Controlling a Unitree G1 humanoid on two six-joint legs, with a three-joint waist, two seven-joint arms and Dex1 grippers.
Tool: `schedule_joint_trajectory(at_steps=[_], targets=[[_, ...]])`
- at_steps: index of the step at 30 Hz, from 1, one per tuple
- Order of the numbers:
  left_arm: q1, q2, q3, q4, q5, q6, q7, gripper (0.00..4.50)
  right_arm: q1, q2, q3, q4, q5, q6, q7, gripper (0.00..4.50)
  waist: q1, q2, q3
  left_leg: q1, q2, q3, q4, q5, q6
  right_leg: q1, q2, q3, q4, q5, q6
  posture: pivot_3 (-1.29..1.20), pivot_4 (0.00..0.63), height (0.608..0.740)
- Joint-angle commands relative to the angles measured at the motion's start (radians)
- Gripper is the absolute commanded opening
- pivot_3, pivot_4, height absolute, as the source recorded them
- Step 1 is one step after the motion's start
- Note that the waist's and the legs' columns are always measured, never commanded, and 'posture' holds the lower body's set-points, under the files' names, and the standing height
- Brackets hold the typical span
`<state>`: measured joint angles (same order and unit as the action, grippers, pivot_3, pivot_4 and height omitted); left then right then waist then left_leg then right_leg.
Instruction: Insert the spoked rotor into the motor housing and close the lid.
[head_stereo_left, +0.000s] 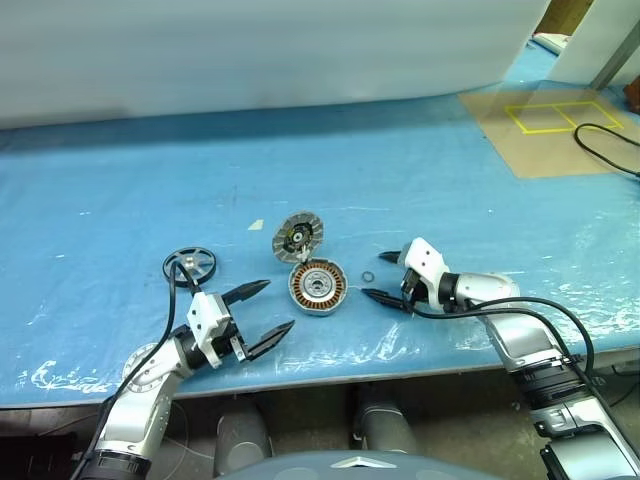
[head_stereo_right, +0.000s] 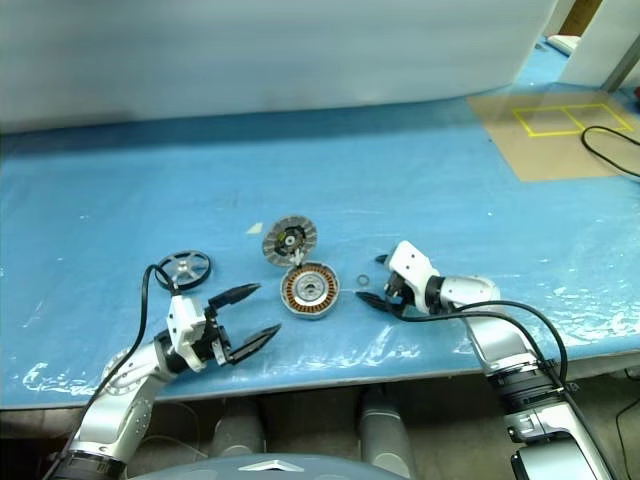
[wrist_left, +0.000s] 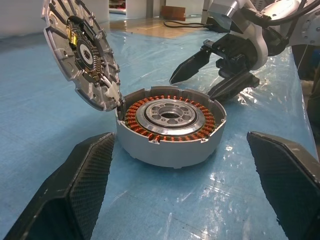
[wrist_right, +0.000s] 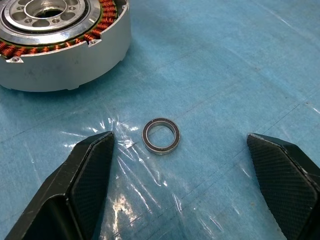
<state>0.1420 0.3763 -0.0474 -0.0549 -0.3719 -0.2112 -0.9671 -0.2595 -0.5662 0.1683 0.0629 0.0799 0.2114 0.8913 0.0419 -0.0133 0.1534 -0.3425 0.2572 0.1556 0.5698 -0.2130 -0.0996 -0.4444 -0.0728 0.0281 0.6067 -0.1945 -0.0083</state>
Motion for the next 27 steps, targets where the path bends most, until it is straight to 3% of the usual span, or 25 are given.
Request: schedule_joint_trajectory(at_steps=[1, 25, 27], targets=[[-0.004, 0.008, -0.001, -0.038, -0.006, -0.002, 0.003, 4.5, 0.016, -0.005, 0.015, 0.003, -0.02, -0.007, -0.005, 4.46, 0.0, 0.0, 0.0, 0.0, 0.0, 0.0, 0.0, 0.0, 0.0, 0.0, 0.0, 0.0, 0.0, 0.0, 0.0, 0.0, 0.15, 0.74], [-0.025, 0.012, -0.001, -0.021, -0.004, -0.002, -0.001, 4.5, 0.029, -0.002, 0.034, -0.02, -0.005, 0.036, 0.026, 4.46, 0.0, 0.0, 0.0, 0.0, 0.0, 0.0, -0.001, 0.0, 0.0, 0.0, 0.0, 0.0, 0.0, 0.0, 0.0, 0.0, 0.15, 0.74], [-0.026, 0.012, -0.001, -0.02, -0.004, -0.003, -0.002, 4.5, 0.027, -0.002, 0.035, -0.018, -0.006, 0.036, 0.027, 4.05, 0.0, 0.0, 0.0, 0.0, 0.0, 0.0, -0.001, 0.0, 0.0, 0.0, 0.0, 0.0, 0.0, 0.0, 0.0, 0.0, 0.15, 0.74]])
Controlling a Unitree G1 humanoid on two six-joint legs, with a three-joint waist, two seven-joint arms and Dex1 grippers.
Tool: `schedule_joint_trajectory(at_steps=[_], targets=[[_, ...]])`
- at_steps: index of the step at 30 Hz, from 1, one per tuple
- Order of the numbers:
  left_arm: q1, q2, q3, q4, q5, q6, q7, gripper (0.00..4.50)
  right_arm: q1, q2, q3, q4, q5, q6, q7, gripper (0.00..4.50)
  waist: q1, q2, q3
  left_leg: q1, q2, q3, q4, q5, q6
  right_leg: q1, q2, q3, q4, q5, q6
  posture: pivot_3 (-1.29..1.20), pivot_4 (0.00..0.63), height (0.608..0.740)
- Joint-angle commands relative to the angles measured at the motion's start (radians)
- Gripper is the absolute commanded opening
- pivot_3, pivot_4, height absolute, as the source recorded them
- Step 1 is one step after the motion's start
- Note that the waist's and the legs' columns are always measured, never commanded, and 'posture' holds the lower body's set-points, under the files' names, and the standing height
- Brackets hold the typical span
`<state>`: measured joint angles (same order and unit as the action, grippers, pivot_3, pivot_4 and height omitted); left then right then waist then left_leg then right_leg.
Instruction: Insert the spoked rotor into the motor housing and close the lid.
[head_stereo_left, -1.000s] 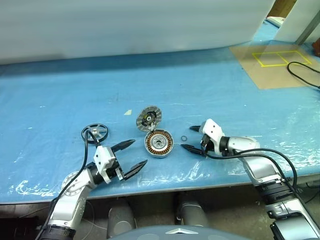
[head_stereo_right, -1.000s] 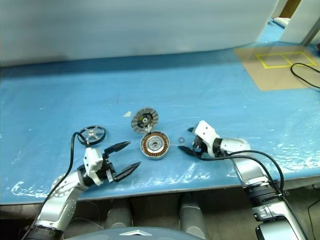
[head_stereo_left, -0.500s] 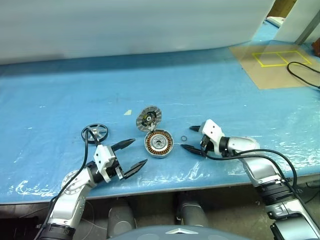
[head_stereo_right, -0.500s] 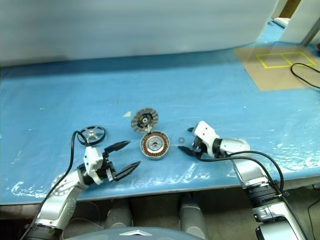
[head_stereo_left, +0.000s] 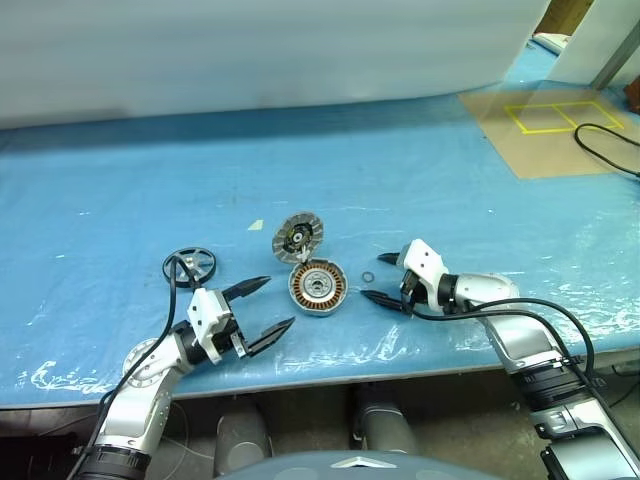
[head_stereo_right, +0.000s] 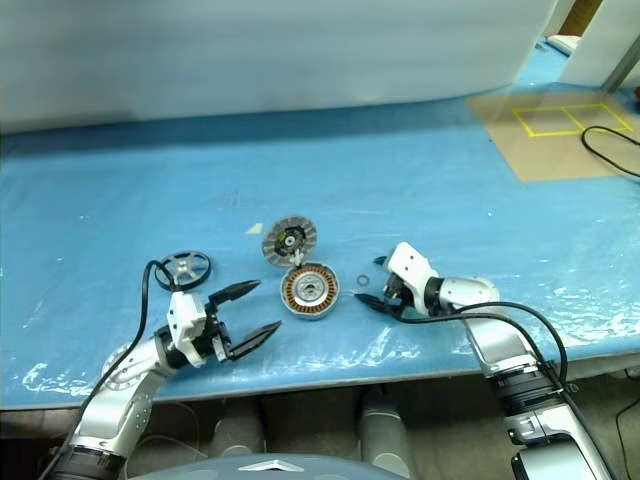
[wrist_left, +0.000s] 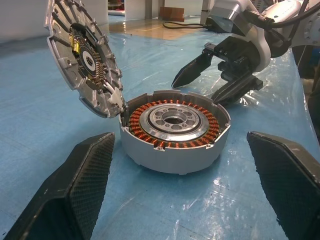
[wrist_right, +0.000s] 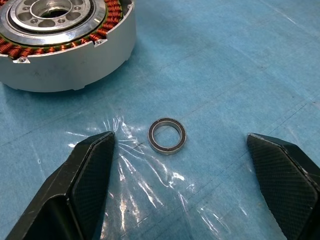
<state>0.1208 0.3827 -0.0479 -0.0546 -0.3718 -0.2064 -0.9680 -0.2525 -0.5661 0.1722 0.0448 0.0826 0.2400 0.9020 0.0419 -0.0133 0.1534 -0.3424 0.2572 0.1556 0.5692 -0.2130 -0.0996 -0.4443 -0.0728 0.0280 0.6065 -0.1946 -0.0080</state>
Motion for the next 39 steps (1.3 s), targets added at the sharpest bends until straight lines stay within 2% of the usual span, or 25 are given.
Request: schedule_joint_trajectory(at_steps=[1, 10, 11, 26, 34, 39], targets=[[-0.006, 0.005, 0.0, -0.019, -0.004, -0.008, -0.001, 4.5, 0.02, -0.002, 0.031, 0.002, -0.009, 0.007, 0.017, 3.83, 0.0, 0.0, 0.0, 0.0, 0.0, 0.0, 0.0, 0.0, 0.0, 0.0, 0.0, 0.0, 0.0, 0.0, 0.0, 0.0, 0.15, 0.74], [-0.011, 0.005, 0.001, -0.017, -0.003, -0.008, 0.001, 4.5, 0.011, -0.004, 0.032, 0.013, -0.011, 0.005, 0.02, 0.77, 0.0, 0.0, 0.0, 0.001, -0.001, 0.0, 0.0, 0.0, 0.0, 0.002, 0.0, 0.0, 0.0, 0.0, 0.0, 0.0, 0.15, 0.74], [-0.011, 0.005, 0.001, -0.017, -0.003, -0.008, 0.001, 4.5, 0.011, -0.004, 0.032, 0.013, -0.013, 0.004, 0.019, 0.61, 0.0, 0.0, 0.0, 0.001, -0.001, 0.0, 0.0, 0.0, 0.0, 0.002, 0.0, 0.0, 0.0, 0.0, 0.0, 0.0, 0.15, 0.74], [-0.013, 0.004, 0.002, -0.014, 0.0, -0.013, 0.003, 4.5, -0.002, -0.007, 0.042, 0.03, -0.034, -0.02, 0.005, 0.62, -0.001, 0.0, 0.0, 0.001, -0.001, 0.0, 0.0, 0.0, 0.0, 0.001, 0.0, 0.0, 0.0, 0.0, 0.001, 0.0, 0.15, 0.74], [-0.013, 0.007, 0.007, -0.014, -0.001, -0.013, 0.006, 4.5, -0.086, 0.04, -0.012, -0.03, 0.056, 0.058, 0.008, 0.62, -0.002, 0.0, 0.0, 0.0, 0.0, 0.0, 0.0, 0.0, 0.0, 0.0, 0.0, 0.0, 0.0, 0.0, 0.001, 0.0, 0.15, 0.74], [-0.015, 0.01, 0.011, -0.015, -0.004, -0.013, 0.005, 4.5, -0.163, 0.068, -0.049, -0.12, 0.137, 0.147, 0.004, 0.62, -0.002, 0.0, 0.0, -0.006, -0.001, 0.0, 0.0, 0.0, 0.0, -0.007, 0.0, 0.0, 0.0, 0.0, 0.0, 0.0, 0.15, 0.74]])
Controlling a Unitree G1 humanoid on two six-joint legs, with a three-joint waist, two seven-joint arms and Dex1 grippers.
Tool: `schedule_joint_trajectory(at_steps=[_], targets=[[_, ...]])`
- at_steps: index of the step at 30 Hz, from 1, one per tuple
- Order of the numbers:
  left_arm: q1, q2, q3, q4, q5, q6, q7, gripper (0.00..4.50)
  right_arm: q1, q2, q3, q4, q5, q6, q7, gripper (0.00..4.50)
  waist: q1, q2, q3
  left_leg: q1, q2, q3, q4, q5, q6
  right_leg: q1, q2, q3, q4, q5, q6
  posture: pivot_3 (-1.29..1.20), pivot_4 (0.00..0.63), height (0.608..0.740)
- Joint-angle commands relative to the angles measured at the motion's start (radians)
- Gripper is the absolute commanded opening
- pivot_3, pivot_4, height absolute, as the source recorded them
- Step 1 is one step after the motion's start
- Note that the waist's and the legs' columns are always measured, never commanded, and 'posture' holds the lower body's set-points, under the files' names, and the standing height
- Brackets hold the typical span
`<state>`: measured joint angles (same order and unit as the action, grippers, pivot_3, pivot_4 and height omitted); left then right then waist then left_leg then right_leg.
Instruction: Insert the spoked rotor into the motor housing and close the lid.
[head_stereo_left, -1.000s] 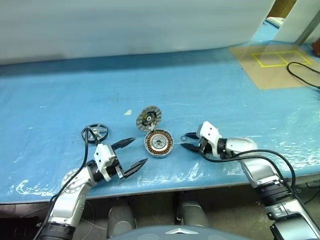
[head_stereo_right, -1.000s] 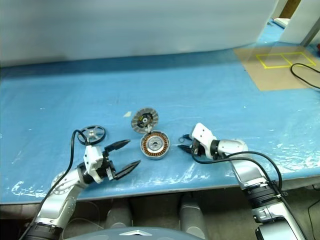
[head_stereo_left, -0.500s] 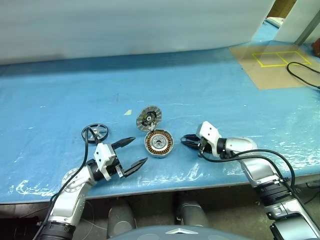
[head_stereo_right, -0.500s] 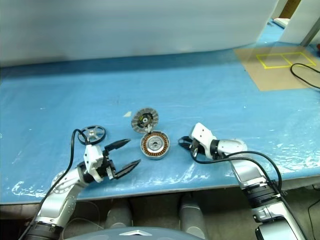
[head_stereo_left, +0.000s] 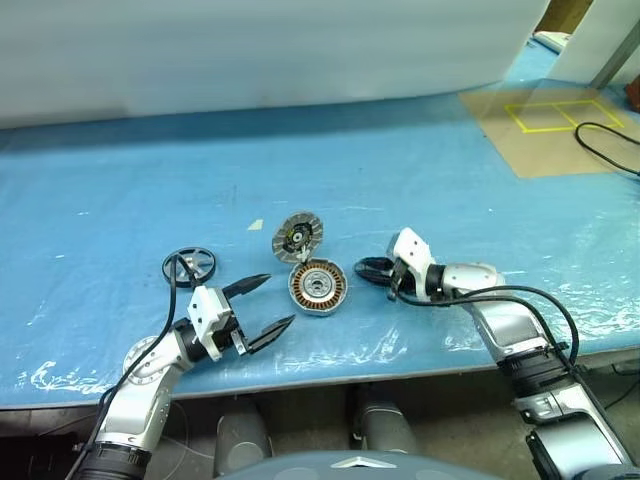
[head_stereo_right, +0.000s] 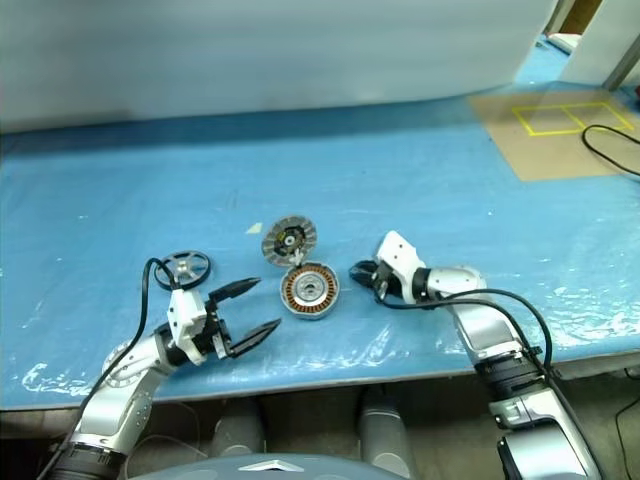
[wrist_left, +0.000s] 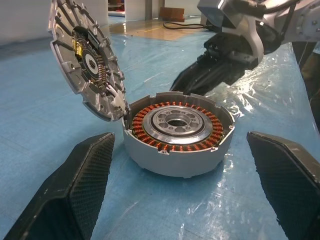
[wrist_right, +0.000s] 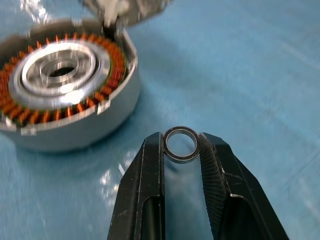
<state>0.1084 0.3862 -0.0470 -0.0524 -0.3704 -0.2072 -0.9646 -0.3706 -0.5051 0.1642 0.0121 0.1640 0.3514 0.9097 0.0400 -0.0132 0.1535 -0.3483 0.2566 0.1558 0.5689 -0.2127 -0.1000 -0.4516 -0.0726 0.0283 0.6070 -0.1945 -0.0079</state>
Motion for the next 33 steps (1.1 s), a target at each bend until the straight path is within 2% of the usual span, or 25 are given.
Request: schedule_joint_trajectory(at_steps=[1, 7, 16, 25, 33], targets=[[-0.002, 0.008, 0.011, -0.017, -0.006, -0.012, 0.001, 4.5, -0.055, 0.009, -0.039, -0.102, 0.063, 0.046, 0.0, 0.62, 0.001, 0.0, 0.0, 0.0, 0.0, 0.0, 0.0, 0.001, -0.001, -0.002, 0.0, 0.0, 0.0, 0.0, 0.0, 0.0, 0.15, 0.74], [0.008, 0.012, 0.014, -0.028, -0.008, -0.009, 0.006, 4.5, -0.105, 0.026, 0.009, -0.203, 0.118, 0.137, 0.033, 0.62, 0.003, 0.0, 0.0, 0.0, 0.0, 0.0, -0.001, 0.001, -0.002, -0.002, 0.0, 0.0, 0.0, 0.0, 0.0, 0.0, 0.15, 0.74], [0.032, 0.01, 0.01, -0.046, -0.005, -0.012, 0.022, 4.5, -0.09, -0.031, 0.147, -0.282, 0.098, 0.189, 0.122, 0.62, 0.004, 0.0, 0.0, 0.0, 0.0, 0.0, 0.0, 0.001, -0.002, -0.002, 0.0, 0.0, 0.001, 0.0, 0.0, 0.0, 0.15, 0.74], [0.027, 0.001, 0.004, -0.05, -0.004, -0.017, 0.032, 4.5, -0.097, -0.006, 0.244, -0.206, 0.012, 0.12, 0.11, 0.62, 0.003, 0.0, 0.0, 0.0, 0.0, 0.0, 0.001, 0.001, -0.002, -0.002, 0.0, 0.0, 0.002, 0.0, 0.0, 0.0, 0.15, 0.74], [0.035, -0.003, -0.001, -0.066, -0.002, -0.013, 0.046, 4.5, -0.098, 0.008, 0.257, -0.149, -0.037, 0.076, 0.102, 0.62, 0.003, 0.0, 0.0, 0.0, 0.0, 0.0, 0.001, 0.001, -0.003, -0.002, 0.0, 0.0, 0.002, 0.0, 0.0, 0.0, 0.15, 0.74]])
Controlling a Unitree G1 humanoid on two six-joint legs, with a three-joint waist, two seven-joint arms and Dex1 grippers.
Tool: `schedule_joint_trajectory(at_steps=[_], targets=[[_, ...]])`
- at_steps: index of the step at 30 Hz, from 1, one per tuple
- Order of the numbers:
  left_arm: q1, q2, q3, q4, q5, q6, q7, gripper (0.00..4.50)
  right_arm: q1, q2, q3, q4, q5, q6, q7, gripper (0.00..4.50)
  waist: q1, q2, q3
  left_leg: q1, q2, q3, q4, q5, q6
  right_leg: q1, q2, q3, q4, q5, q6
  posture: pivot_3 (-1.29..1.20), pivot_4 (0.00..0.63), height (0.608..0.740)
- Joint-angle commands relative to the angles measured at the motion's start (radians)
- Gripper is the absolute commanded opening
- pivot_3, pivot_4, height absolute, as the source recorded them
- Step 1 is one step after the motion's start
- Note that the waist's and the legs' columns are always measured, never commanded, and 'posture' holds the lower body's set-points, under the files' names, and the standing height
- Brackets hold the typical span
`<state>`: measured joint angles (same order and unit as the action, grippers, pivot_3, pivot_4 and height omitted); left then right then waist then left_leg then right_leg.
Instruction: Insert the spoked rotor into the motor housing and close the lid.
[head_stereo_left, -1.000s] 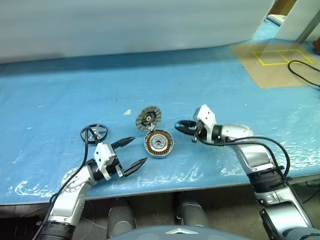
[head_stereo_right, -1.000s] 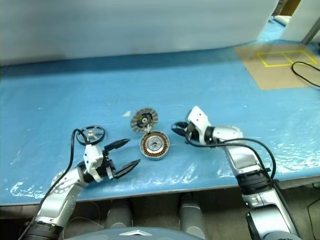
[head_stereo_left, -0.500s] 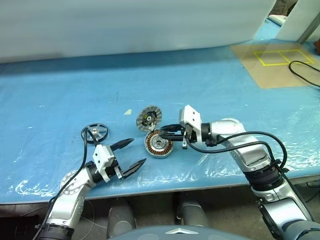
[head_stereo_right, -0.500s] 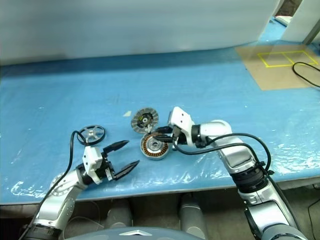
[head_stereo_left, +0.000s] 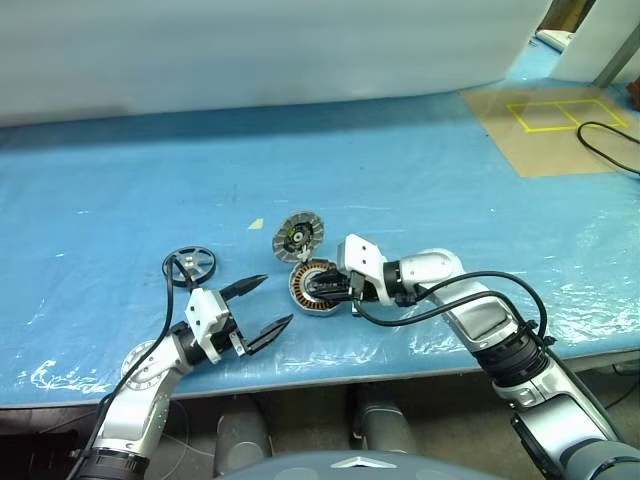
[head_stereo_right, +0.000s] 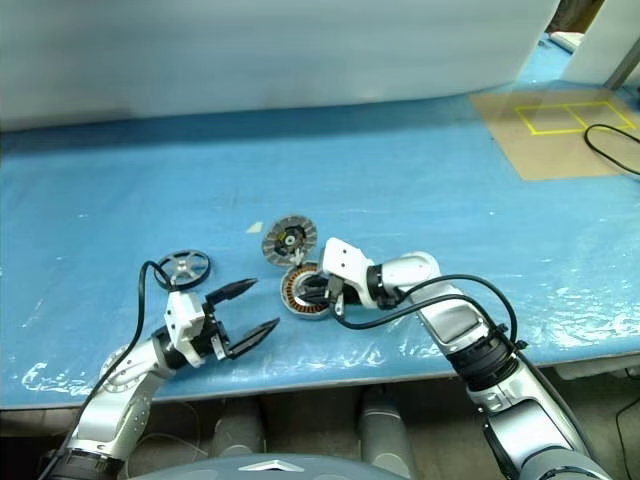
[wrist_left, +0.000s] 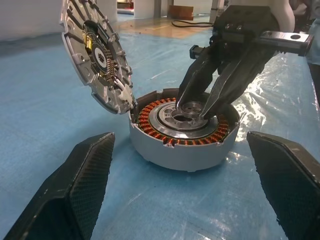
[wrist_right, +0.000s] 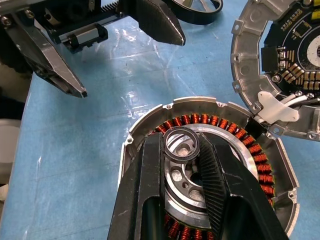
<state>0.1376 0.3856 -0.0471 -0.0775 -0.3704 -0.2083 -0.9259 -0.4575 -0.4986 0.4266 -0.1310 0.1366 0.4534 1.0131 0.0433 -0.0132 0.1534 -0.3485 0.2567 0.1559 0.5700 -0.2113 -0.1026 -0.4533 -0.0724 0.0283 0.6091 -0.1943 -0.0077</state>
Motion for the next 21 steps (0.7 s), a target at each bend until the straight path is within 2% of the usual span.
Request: schedule_joint_trajectory(at_steps=[1, 21], targets=[[0.006, -0.003, -0.002, -0.041, -0.002, -0.012, 0.008, 4.5, -0.014, 0.002, -0.009, -0.004, -0.007, -0.024, 0.0, 0.62, 0.0, 0.0, 0.0, 0.0, 0.0, 0.0, 0.0, 0.0, 0.0, 0.0, 0.0, 0.0, 0.0, 0.0, 0.0, 0.0, 0.15, 0.74], [0.008, -0.001, -0.004, -0.059, -0.019, -0.002, 0.005, 4.5, -0.033, 0.005, -0.039, 0.037, -0.025, -0.03, -0.022, 0.62, 0.0, 0.0, 0.0, 0.0, 0.0, 0.0, 0.002, 0.0, 0.0, 0.0, 0.0, 0.0, 0.003, 0.0, 0.0, 0.0, 0.15, 0.74]])
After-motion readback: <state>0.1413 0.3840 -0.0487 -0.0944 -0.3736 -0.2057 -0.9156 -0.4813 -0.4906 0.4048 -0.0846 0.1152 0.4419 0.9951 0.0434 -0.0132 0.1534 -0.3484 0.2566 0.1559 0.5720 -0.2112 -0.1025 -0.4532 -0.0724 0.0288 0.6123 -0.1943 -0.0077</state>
